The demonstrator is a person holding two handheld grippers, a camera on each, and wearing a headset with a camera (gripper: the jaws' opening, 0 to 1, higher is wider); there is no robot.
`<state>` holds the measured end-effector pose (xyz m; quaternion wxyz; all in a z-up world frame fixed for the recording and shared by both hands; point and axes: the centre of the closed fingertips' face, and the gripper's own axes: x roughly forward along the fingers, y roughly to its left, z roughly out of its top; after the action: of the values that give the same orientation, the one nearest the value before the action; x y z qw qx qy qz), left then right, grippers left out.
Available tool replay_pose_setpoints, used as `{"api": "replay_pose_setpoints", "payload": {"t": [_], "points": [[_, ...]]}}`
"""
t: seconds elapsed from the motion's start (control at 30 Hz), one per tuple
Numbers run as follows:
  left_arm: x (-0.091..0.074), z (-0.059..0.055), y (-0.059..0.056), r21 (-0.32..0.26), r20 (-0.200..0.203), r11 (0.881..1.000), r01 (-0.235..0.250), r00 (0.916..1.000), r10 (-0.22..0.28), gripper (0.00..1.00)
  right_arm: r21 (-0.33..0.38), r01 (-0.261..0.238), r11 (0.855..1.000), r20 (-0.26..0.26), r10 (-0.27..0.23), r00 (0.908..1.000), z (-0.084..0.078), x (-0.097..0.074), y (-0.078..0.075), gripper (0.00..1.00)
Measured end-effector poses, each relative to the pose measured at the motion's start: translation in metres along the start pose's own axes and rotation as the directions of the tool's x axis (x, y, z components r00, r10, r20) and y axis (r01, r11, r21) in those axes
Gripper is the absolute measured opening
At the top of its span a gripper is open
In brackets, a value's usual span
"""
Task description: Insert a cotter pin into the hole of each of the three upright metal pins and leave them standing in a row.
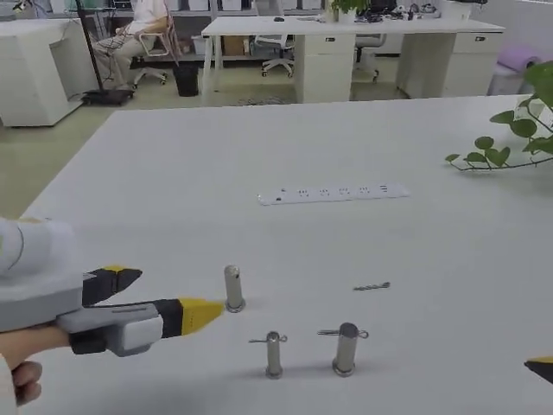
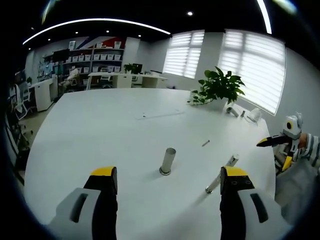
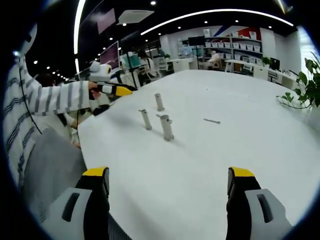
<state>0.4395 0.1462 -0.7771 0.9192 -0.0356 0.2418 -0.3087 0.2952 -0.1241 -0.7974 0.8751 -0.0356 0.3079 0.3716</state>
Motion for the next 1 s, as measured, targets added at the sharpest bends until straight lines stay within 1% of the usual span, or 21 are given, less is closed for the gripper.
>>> {"api": "replay_pose_setpoints", "payload": {"t": [0.17,0.23,0.27,0.33,0.37,0.47,0.57,0.67,0.7,0.73,0.83,0.93,1.0], "points": [[0.009,0.002,0.006,0.003,-0.005,1.000,-0.026,0.9996,0.026,0.80,0.003,0.003,1.000,0.005,-0.003,1.0000,0.001,0.001,-0.001,0.99],[0.013,0.004,0.009,-0.011,-0.001,0.999,-0.036,0.9994,0.036,0.78,0.005,0.003,1.000,0.007,-0.003,1.0000,0.001,0.002,-0.001,0.99],[0.016,0.005,0.010,-0.028,0.007,0.999,-0.037,0.9993,0.037,0.77,0.008,0.003,1.000,0.007,-0.003,1.0000,0.000,0.003,-0.001,0.99],[0.019,0.005,0.009,-0.038,0.011,0.999,-0.027,0.9996,0.027,0.72,0.012,0.005,1.000,0.007,-0.005,1.0000,-0.001,0.004,-0.001,0.99],[0.022,0.006,0.008,-0.038,0.012,0.999,-0.025,0.9996,0.025,0.71,0.014,0.007,1.000,0.007,-0.008,0.9999,-0.001,0.004,-0.001,0.99],[0.029,0.005,0.007,-0.005,0.006,1.000,-0.028,0.9996,0.028,0.68,0.013,0.012,1.000,0.011,-0.012,0.9999,-0.001,0.003,-0.002,0.99],[0.037,0.002,0.005,0.013,-0.009,1.000,-0.020,0.9998,0.021,0.64,0.022,0.023,0.999,0.010,-0.024,0.9997,-0.003,0.003,-0.004,0.99],[0.044,-0.002,0.002,0.038,-0.025,0.999,-0.016,0.9995,0.017,0.58,0.028,0.031,0.999,0.007,-0.032,0.9995,-0.005,0.002,-0.006,0.99],[0.046,-0.005,0.001,0.081,-0.039,0.997,-0.012,0.9991,0.015,0.56,0.029,0.035,0.999,0.006,-0.035,0.9994,-0.005,0.002,-0.007,0.99],[0.049,-0.007,0.001,0.089,-0.046,0.996,-0.012,0.9988,0.016,0.55,0.030,0.036,0.999,0.005,-0.036,0.9993,-0.006,0.002,-0.007,0.99],[0.058,-0.013,-0.003,0.090,-0.071,0.996,0.000,0.9974,0.006,0.53,0.035,0.039,0.999,0.006,-0.039,0.9992,-0.006,0.002,-0.008,0.99],[0.066,-0.017,-0.003,0.104,-0.085,0.995,0.004,0.9964,0.005,0.48,0.041,0.045,0.998,0.004,-0.045,0.9990,-0.007,0.003,-0.009,0.99],[0.071,-0.021,-0.003,0.099,-0.102,0.995,0.013,0.9948,-0.003,0.45,0.044,0.051,0.998,-0.001,-0.051,0.9987,-0.008,0.003,-0.011,0.99]]}}
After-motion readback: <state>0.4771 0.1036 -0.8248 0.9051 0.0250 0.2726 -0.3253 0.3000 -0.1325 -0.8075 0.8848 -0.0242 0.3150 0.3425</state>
